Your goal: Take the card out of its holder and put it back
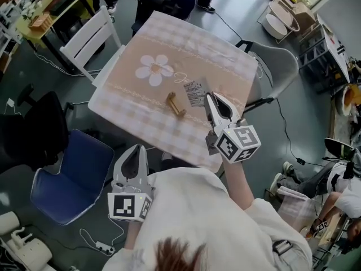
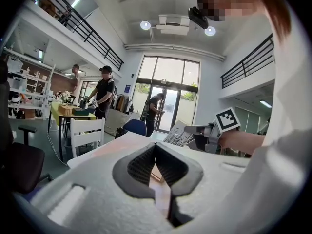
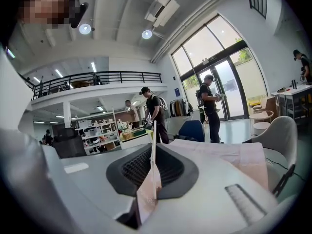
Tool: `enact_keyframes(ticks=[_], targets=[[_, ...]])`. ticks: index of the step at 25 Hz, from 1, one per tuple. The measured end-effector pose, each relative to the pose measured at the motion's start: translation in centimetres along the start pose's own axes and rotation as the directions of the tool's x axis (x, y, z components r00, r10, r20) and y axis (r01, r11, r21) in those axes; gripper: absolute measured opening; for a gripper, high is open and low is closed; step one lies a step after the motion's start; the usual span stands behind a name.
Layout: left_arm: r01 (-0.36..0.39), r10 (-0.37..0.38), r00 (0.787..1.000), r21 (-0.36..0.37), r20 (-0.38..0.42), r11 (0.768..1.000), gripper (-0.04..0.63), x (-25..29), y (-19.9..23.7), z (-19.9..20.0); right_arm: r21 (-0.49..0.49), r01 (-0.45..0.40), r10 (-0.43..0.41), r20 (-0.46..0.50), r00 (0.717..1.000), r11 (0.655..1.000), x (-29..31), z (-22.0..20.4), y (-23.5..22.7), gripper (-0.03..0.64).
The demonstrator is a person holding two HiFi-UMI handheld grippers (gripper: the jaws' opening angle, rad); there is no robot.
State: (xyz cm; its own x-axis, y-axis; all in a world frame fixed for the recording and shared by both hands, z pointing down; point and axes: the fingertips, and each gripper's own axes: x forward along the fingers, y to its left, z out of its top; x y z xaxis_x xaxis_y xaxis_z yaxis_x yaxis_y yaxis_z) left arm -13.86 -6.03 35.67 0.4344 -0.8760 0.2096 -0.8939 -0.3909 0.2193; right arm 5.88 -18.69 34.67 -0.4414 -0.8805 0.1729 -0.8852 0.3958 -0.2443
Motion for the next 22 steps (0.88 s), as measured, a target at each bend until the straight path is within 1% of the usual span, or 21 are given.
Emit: enact_keyframes(ticks=[9, 13, 17, 22], targets=[[0.006, -0.006, 1.0, -0.001, 0.019, 1.0, 0.0, -0.9, -0.1, 0.3, -0.024, 0.0, 0.002, 0.096, 0.995, 1.0, -4.3, 3.0, 0.9, 0.015], [0.003, -0.003, 1.0, -0.003, 0.026, 1.0, 0.0, -1.2, -0.1, 0.4, -0.05, -0.007, 0.013, 0.119, 0.993, 0.999, -6.3, 3.8, 1.8, 0.015], [0.004, -0.004, 1.0, -0.004, 0.028, 1.0, 0.0, -1.1, -0.1, 0.4, -0.073, -0.015, 0.024, 0.12, 0.992, 0.997, -8.0, 3.4, 2.6, 0.015], [0.012, -0.012, 1.0, 0.001, 0.028, 1.0, 0.0, -1.0, -0.1, 0.3, -0.046, -0.02, 0.025, 0.105, 0.994, 0.999, -9.7, 1.7, 3.4, 0.015]])
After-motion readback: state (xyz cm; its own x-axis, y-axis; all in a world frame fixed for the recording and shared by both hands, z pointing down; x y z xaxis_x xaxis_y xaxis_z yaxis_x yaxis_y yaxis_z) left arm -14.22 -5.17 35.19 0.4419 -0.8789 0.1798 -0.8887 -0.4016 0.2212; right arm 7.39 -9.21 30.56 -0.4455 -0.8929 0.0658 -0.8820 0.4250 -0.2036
